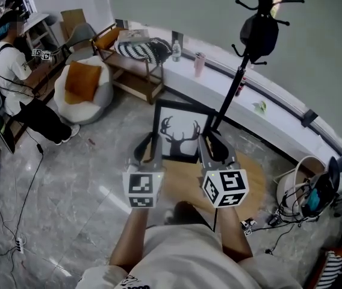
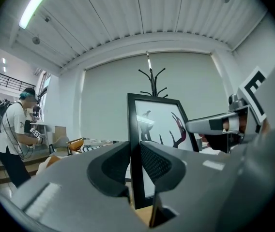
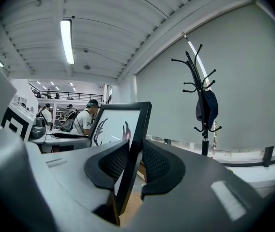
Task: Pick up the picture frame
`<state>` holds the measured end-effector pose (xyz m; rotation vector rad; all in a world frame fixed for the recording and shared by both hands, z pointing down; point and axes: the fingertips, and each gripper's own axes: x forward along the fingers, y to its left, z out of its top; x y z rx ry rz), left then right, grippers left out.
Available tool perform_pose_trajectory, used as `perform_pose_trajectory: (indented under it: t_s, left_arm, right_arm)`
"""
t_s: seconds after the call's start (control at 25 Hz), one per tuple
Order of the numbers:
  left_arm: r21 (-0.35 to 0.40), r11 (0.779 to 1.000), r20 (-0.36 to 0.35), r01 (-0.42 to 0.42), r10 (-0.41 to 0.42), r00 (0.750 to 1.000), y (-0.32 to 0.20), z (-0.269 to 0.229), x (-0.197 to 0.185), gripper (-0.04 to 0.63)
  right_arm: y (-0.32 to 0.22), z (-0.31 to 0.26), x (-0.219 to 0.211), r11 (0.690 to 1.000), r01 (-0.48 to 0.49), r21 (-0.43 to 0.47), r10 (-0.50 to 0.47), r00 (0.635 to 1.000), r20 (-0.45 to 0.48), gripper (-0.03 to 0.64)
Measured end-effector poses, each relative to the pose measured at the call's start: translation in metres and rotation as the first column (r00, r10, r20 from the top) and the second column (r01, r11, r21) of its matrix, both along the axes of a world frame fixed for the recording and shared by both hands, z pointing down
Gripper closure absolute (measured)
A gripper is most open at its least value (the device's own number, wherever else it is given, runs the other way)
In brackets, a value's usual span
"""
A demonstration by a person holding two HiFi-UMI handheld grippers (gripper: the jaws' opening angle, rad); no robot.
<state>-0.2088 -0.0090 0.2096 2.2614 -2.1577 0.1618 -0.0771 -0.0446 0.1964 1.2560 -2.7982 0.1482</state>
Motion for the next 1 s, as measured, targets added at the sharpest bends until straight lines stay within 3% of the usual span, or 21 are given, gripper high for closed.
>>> perform_pose_trajectory:
  t_s: [0.48,1.0]
  left_arm:
    - [0.027,1.000,-0.028,0.003,-0.002,1.000,0.008,-0.004,0.008,0.518]
    - [-0.002,1.000,-0.060,-0.019,0.019,0.998,-0.003,0.012,0.010,0.518]
  right_arm:
    - [0.009,-0.008,0.009,0.999,0.012,0.031,-0.012,1.000,-0.015,0.529]
    - [0.001,0.005,0.010,1.000,-0.008,0.018,0.008,0.999,-0.033,0.529]
